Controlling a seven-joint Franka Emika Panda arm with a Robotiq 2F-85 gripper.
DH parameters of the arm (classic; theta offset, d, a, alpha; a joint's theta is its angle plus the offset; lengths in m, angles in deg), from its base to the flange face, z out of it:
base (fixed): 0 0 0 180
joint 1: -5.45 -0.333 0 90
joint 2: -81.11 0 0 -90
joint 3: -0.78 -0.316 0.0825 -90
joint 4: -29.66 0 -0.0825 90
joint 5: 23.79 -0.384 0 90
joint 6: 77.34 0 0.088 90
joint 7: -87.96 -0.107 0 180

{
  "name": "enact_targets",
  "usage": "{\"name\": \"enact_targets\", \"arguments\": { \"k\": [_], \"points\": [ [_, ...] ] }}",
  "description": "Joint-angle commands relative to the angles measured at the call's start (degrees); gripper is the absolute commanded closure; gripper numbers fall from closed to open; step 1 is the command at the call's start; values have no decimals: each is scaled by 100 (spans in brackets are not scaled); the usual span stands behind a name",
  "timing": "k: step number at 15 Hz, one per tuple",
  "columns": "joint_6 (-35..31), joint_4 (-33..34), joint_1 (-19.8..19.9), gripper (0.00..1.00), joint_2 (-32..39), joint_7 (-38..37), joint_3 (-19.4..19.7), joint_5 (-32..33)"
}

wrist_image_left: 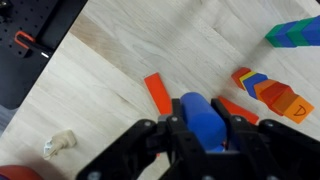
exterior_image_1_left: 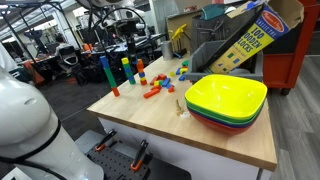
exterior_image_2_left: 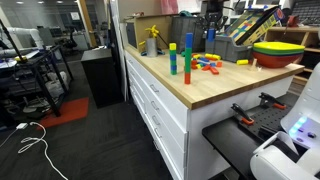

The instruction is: Move the stack's top block to the counter

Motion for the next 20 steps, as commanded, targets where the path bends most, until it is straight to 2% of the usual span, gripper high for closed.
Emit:
{"name": "enact_targets", "arguments": {
  "k": [1, 11, 14, 20],
  "points": [
    [197, 407, -31, 92, 435, -283, 124, -296],
    [109, 1056, 181, 92, 1530, -912, 839, -637],
    [-199, 986, 278, 92, 1727, -878, 1073, -586],
    [-1123, 360, 468, 92, 1762, -681, 1391, -780]
  ]
}}
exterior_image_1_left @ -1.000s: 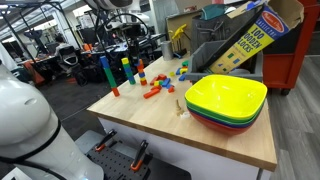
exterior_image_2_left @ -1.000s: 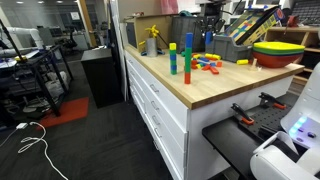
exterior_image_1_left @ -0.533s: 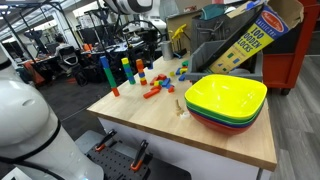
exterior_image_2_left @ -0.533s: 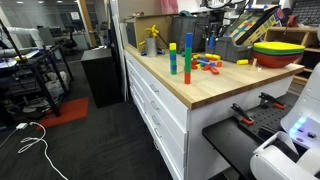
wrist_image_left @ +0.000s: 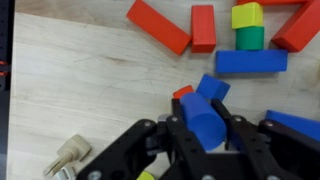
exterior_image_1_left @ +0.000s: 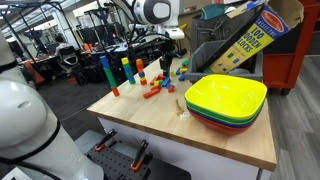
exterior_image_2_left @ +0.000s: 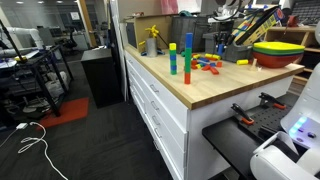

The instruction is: Move the stack's top block to the counter

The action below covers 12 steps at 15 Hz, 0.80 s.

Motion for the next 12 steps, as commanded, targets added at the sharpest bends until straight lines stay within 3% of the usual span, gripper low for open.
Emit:
{"name": "enact_targets", "arguments": {
  "k": [1, 12],
  "points": [
    [-488, -490, 77, 92, -176, 130, 99, -191],
    [-1327, -1614, 299, 92, -394, 227, 392, -134]
  ]
}}
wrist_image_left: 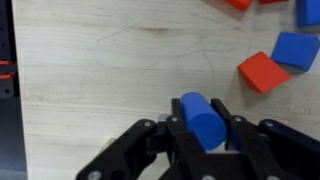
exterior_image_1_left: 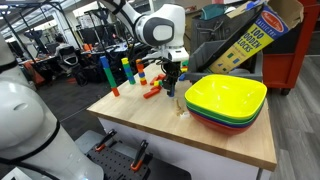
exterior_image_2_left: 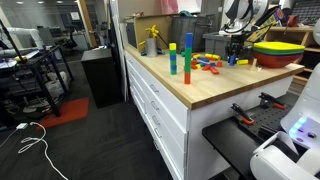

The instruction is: Move the stack's top block to the counter

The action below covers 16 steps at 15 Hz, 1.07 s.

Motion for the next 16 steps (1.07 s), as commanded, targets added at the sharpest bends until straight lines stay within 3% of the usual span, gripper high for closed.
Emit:
{"name": "enact_targets", "arguments": {
  "k": [1, 9, 16],
  "points": [
    [-250, -483, 87, 92, -392, 218, 55, -138],
    [-102, -1143, 261, 92, -972, 819, 105, -454],
    [-698, -1291, 287, 92, -1003, 765, 61, -173]
  ]
}}
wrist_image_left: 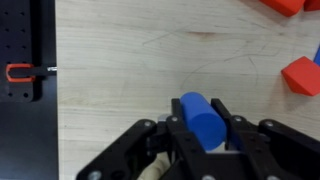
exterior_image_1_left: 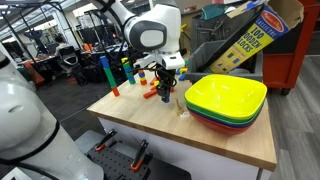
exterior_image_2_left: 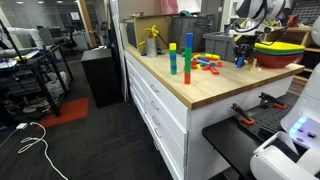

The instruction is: Move the stack's top block to the counter

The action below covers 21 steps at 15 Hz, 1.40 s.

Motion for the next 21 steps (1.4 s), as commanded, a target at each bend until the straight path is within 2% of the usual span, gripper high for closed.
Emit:
{"name": "enact_targets", "arguments": {
  "k": [1, 8, 9, 10, 16, 21],
  "points": [
    [-448, -279, 11, 92, -161, 137, -35, 42],
    [-1165, -890, -83, 92, -309, 552, -163, -46],
    [-1221, -934, -77, 42, -361, 549, -177, -13],
    [-1279, -982, -70, 41, -404, 544, -189, -4],
    [-1104, -1016, 12, 0, -893, 492, -215, 236],
    [-256, -718, -4, 0, -1538, 593, -386, 561]
  ]
}}
